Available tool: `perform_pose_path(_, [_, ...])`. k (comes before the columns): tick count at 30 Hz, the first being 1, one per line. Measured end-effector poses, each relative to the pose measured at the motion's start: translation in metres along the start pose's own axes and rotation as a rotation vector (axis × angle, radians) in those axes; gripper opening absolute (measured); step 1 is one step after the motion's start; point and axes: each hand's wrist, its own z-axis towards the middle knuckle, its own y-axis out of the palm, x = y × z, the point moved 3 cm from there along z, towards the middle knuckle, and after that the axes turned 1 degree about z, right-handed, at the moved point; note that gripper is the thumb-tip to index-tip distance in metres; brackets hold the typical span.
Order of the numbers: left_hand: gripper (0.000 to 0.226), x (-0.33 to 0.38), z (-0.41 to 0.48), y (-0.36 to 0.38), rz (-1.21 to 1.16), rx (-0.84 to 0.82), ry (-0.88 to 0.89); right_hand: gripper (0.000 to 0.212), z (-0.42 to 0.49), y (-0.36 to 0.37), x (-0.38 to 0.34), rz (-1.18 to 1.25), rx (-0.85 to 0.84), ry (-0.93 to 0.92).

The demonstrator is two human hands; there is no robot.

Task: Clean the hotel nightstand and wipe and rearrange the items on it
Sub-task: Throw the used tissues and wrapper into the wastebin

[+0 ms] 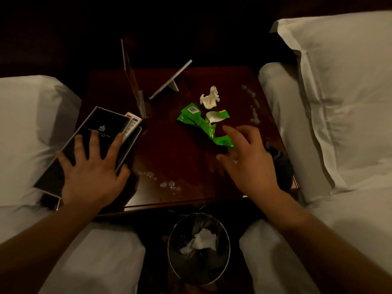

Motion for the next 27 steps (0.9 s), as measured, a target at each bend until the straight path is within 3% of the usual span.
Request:
perform_pose_path(4, [0.076,0.000,0.001,0.001,-0.002,0.007,-0.005,0.070,0.024,0.021,0.008,-0.139,-0.083,0.038])
perform_pose_path(12, [0.077,0.000,0.000,0.000,0.012,0.012,-0.007,0.017,0.035,0.024,0.017,-0.021,0.060,0.013])
perform_pose_path(16, [0.076,0.000,0.001,0.002,0.020,0.007,0.001,0.058,0.034,0.023,0.015,-0.083,-0.008,-0.065])
perform_pose_path(18, [0.076,0.000,0.001,0.002,0.030,0.009,0.000,0.065,0.039,0.029,0.014,-0.163,-0.094,-0.062])
perform_pose_path(22, [0.075,-0.001,0.001,0.003,0.024,0.011,-0.005,0.024,0.049,0.034,0.008,-0.178,-0.114,-0.029])
perform_pose_path(27, [0.076,-0.001,0.002,0.003,0.028,0.011,-0.011,0.013,0.031,0.013,0.005,0.027,0.064,-0.064])
